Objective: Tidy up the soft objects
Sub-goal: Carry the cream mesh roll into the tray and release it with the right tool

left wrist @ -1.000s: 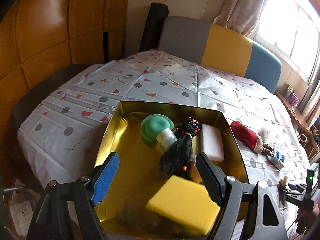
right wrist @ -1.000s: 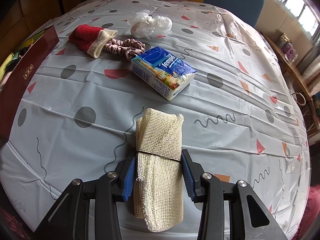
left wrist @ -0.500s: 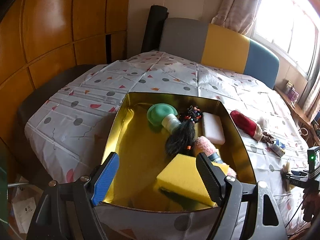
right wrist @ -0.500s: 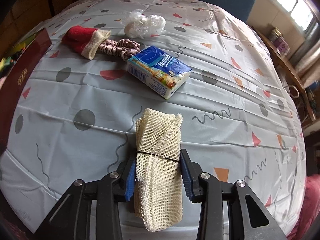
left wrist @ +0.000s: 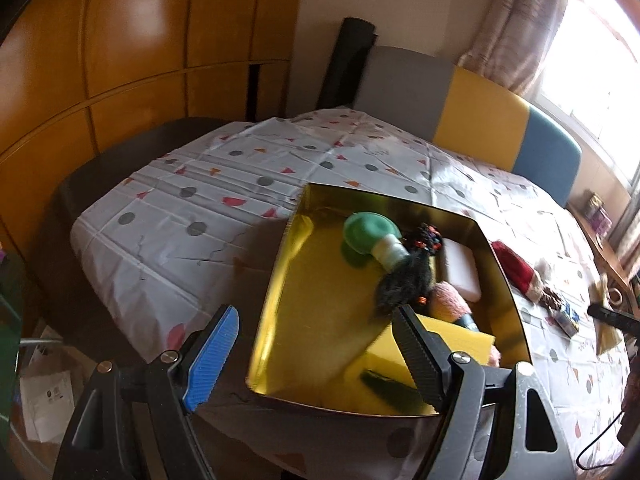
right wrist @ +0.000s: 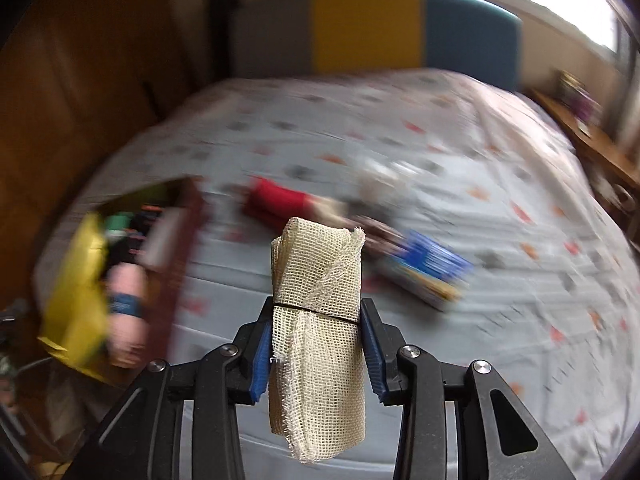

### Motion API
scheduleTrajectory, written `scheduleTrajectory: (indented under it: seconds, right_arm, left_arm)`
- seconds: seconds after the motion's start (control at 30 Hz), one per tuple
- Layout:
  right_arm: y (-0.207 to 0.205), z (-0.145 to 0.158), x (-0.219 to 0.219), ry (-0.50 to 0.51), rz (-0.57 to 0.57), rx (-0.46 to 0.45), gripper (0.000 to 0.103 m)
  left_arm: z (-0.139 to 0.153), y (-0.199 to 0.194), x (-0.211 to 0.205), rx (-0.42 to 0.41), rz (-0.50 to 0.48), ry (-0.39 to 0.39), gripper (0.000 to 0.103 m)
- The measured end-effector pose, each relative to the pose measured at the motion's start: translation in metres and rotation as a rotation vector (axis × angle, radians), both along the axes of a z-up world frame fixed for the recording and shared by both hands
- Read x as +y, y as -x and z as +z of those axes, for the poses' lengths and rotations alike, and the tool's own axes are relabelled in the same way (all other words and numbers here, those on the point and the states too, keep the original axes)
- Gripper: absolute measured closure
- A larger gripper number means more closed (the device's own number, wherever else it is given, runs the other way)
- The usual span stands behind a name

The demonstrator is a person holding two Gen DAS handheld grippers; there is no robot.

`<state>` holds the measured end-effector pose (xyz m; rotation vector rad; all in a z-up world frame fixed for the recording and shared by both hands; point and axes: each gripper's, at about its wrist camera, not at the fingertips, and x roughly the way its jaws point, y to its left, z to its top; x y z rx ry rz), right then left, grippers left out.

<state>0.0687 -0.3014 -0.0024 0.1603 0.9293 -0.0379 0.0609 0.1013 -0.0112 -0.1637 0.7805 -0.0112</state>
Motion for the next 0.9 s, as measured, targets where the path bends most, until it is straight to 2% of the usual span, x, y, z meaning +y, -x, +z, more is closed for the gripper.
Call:
scheduleTrajectory:
  seconds: [0.1, 0.3, 0.4, 0.53, 0.63, 0.77, 0.9]
  right_arm:
    - [-0.025, 0.011, 0.06, -0.037, 0.143, -0.026, 0.064]
    - [-0.071, 0.013, 0.181, -0.098, 0.378, -0.026, 0.064]
    - [-0.094, 0.005, 0.233, -0.103, 0.447, 0.001, 0.063]
    - [-0.119, -0.016, 0.281, -0.104, 0.499, 0.065, 0.063]
    - [-0.131, -0.046, 0.308, -0.021, 0.533, 0.146, 0.062]
    - [-0.139, -0.078, 0.309, 0.085, 0.509, 0.217, 0.061]
    - [-0.141, -0.087, 0.291, 0.056, 0.457, 0.248, 0.053]
  left_arm:
    - [0.0, 0.002, 0.01, 0.001, 0.024, 0.002, 0.023]
    - [-0.001, 0.007, 0.023, -0.002, 0.05, 0.001, 0.023]
    - [-0.002, 0.008, 0.027, 0.0, 0.057, 0.004, 0.023]
    - [-0.003, 0.011, 0.032, 0.0, 0.064, -0.001, 0.023]
    - [-0.007, 0.012, 0.036, 0.008, 0.069, -0.002, 0.023]
    - [-0.01, 0.012, 0.039, 0.018, 0.07, -0.001, 0.023]
    - [-0.01, 0.01, 0.037, 0.018, 0.063, 0.0, 0.023]
